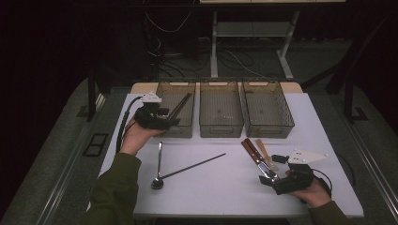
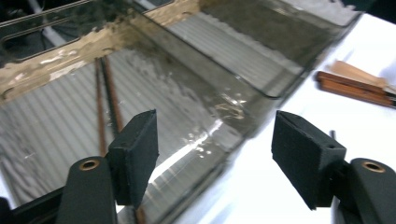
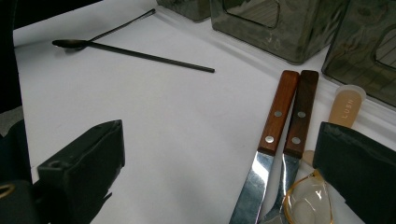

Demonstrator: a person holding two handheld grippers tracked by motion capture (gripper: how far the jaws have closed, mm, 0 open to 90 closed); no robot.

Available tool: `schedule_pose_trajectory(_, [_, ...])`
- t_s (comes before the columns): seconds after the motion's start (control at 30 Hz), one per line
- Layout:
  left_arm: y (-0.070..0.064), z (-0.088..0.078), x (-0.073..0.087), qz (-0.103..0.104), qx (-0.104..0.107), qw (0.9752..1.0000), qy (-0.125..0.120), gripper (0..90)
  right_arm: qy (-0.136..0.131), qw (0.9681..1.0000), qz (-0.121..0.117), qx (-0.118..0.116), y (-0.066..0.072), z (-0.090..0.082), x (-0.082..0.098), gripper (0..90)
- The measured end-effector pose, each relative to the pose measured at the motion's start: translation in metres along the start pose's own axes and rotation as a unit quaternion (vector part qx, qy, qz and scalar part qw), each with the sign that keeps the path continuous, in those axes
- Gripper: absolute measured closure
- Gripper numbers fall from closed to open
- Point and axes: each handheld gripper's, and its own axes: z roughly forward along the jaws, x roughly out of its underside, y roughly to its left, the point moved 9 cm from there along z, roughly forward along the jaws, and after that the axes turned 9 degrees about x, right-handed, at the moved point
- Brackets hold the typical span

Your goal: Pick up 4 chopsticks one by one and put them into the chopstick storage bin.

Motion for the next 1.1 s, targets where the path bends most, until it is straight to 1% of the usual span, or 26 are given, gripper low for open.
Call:
schedule_pose_trajectory(0.1, [-0.013, -0.002, 0.003, 0.006, 0.013, 0.9999, -0.005, 28.2, 0.0, 1.0, 0.0, 0.0, 0.0, 0.0, 0.0, 2.4])
schedule_pose_trajectory(0.17, [-0.022, -0.003, 0.006, 0.012, 0.02, 0.9997, -0.003, 27.3, 0.001, 1.0, 0.0, 0.0, 0.0, 0.0, 0.0, 2.4])
schedule_pose_trajectory(0.3, [-0.037, -0.006, 0.014, 0.021, 0.029, 0.9993, -0.002, 24.4, 0.001, 1.0, 0.0, 0.0, 0.0, 0.0, 0.0, 2.4])
schedule_pose_trajectory(0.4, [-0.047, -0.007, 0.019, 0.023, 0.036, 0.999, -0.01, 23.9, 0.002, 1.0, 0.0, 0.0, 0.0, 0.0, 0.0, 2.4])
schedule_pose_trajectory(0.5, [-0.054, -0.008, 0.026, 0.029, 0.041, 0.9987, -0.012, 23.8, 0.001, 1.0, 0.0, 0.0, 0.0, 0.0, 0.0, 2.4])
schedule_pose_trajectory(0.63, [-0.062, -0.009, 0.035, 0.036, 0.041, 0.9985, -0.009, 23.9, 0.002, 1.0, 0.0, 0.001, 0.0, 0.001, 0.0, 2.4])
schedule_pose_trajectory(0.67, [-0.064, -0.009, 0.037, 0.037, 0.044, 0.9983, -0.01, 24.3, 0.001, 1.0, 0.0, 0.001, 0.0, 0.001, 0.0, 2.4])
schedule_pose_trajectory(0.83, [-0.073, -0.006, 0.053, 0.043, 0.05, 0.9978, 0.001, 30.6, 0.001, 1.0, 0.001, 0.001, 0.0, 0.0, 0.0, 2.4])
schedule_pose_trajectory(0.93, [-0.08, -0.002, 0.064, 0.041, 0.062, 0.9972, 0.009, 37.9, 0.0, 1.0, -0.001, 0.002, 0.0, 0.0, 0.0, 2.4])
schedule_pose_trajectory(1.0, [-0.082, 0.001, 0.071, 0.046, 0.068, 0.9965, 0.017, 42.9, 0.001, 1.0, -0.001, 0.003, 0.0, 0.0, 0.0, 2.4])
schedule_pose_trajectory(1.1, [-0.085, 0.007, 0.079, 0.041, 0.079, 0.9956, 0.03, 51.8, 0.002, 1.0, -0.001, 0.003, 0.0, 0.0, 0.0, 2.4])
